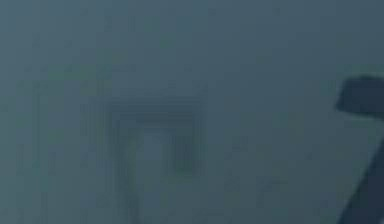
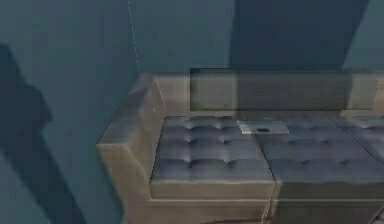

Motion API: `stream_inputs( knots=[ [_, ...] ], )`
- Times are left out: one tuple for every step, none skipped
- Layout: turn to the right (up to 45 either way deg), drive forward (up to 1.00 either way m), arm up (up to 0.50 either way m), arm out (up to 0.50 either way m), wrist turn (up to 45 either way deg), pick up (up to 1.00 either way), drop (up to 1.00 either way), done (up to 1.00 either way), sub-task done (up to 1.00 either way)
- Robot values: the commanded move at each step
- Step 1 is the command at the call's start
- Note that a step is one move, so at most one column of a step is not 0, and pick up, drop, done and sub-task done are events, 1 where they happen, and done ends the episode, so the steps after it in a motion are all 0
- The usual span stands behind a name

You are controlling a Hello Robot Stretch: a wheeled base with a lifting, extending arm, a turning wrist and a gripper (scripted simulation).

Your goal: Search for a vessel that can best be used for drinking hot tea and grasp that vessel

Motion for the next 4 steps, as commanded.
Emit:
stream_inputs(
  knots=[
    [-45.0,0.00,0.00,0.00,0.0,0.00,0.00,0.00,0.00],
    [-45.0,0.00,0.00,0.00,0.0,0.00,0.00,0.00,0.00],
    [-45.0,0.00,0.00,0.00,0.0,0.00,0.00,0.00,0.00],
    [-36.0,0.00,0.00,0.00,0.0,0.00,0.00,0.00,0.00]
  ],
)
